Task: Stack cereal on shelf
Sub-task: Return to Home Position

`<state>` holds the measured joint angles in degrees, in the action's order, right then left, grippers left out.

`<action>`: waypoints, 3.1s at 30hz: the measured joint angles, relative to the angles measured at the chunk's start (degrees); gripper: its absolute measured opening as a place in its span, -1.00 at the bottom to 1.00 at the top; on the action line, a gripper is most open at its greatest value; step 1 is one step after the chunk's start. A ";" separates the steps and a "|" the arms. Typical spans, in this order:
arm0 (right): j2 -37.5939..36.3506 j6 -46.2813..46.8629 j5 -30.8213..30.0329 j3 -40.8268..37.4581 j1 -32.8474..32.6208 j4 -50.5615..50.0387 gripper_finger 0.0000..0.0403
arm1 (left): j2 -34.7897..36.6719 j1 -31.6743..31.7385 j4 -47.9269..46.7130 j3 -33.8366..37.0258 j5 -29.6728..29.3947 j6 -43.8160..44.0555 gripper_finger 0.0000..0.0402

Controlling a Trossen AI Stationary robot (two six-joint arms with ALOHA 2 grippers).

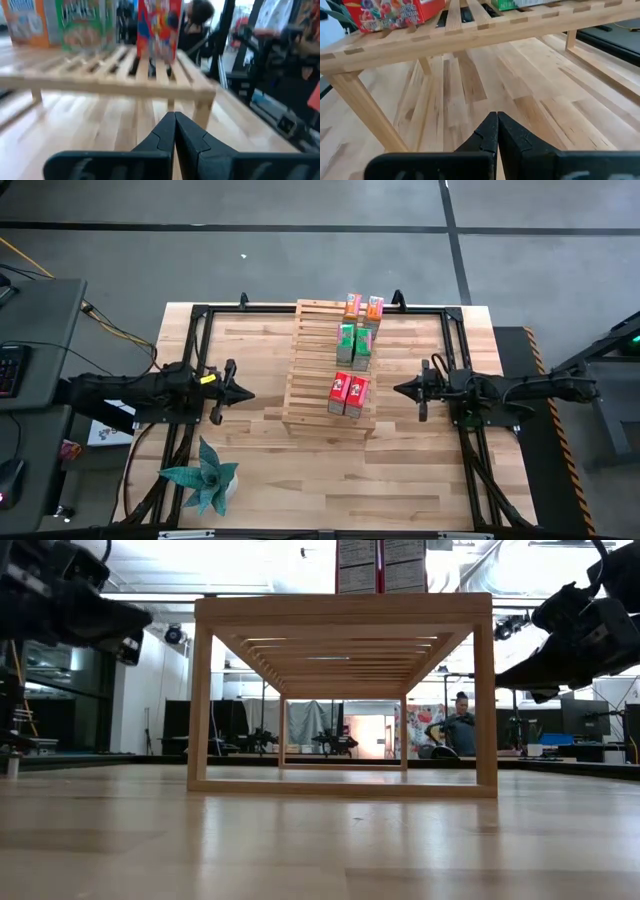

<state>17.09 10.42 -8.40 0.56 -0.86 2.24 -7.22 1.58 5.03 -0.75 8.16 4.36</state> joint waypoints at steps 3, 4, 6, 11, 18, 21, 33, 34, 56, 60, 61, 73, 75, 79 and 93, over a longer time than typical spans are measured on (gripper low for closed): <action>-1.94 0.02 0.09 0.00 -0.05 -0.02 -1.00 | 4.62 -0.54 -2.56 -0.04 -1.06 0.03 -1.00; -3.01 0.02 0.07 0.00 -0.05 0.00 -1.00 | 6.03 -0.54 -2.77 -0.04 -1.24 0.04 -1.00; -5.70 0.02 0.09 0.00 -0.05 0.00 -1.00 | 7.09 -0.47 -2.53 -0.07 -1.23 0.02 -1.00; -13.56 0.02 0.11 0.00 -0.05 0.02 -1.00 | 6.98 -0.47 -3.54 -0.02 -1.85 0.04 -1.00; -17.09 0.02 0.24 -0.02 -0.27 1.30 -1.00 | 7.01 -0.47 -3.63 -0.02 -3.74 0.00 -1.00; -17.08 0.02 0.26 -0.02 -0.31 0.02 -1.00 | 7.01 -0.47 -3.69 -0.02 -3.87 0.00 -1.00; -16.95 0.02 0.26 -0.04 -0.31 0.08 -1.00 | 7.01 -0.47 -3.73 0.00 -4.26 -0.02 -1.00; -16.73 0.02 0.24 -0.04 -0.31 0.08 -1.00 | 7.01 -0.47 -3.73 0.00 -4.25 -0.02 -1.00; -16.58 0.02 0.22 -0.04 -0.31 0.06 -1.00 | 6.11 -0.47 -3.76 0.07 -4.28 -0.02 -1.00; -16.58 0.02 0.20 -0.04 -0.31 0.06 -1.00 | 6.11 -0.47 -3.75 0.07 -4.28 -0.02 -1.00; -16.58 0.02 0.20 -0.04 -0.33 0.06 -1.00 | 6.11 -0.47 -3.76 0.07 -4.28 -0.02 -1.00; -16.58 0.02 0.17 -0.07 -0.31 0.06 -1.00 | 6.11 -0.47 -3.75 0.07 -4.28 -0.01 -1.00; -16.58 0.02 0.17 -0.07 -0.32 0.06 -1.00 | 6.11 -0.47 -3.75 0.07 -4.28 0.00 -1.00; -16.58 0.02 0.17 -0.07 -0.31 0.06 -1.00 | 6.11 -0.47 -3.75 0.07 -4.28 -0.02 -1.00; -16.58 0.02 0.17 -0.07 -0.32 0.06 -1.00 | 6.11 -0.47 -3.75 0.07 -4.28 -0.02 -1.00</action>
<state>0.51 10.44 -8.23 0.49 -1.18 2.31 -1.10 1.10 1.28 -0.69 3.88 4.34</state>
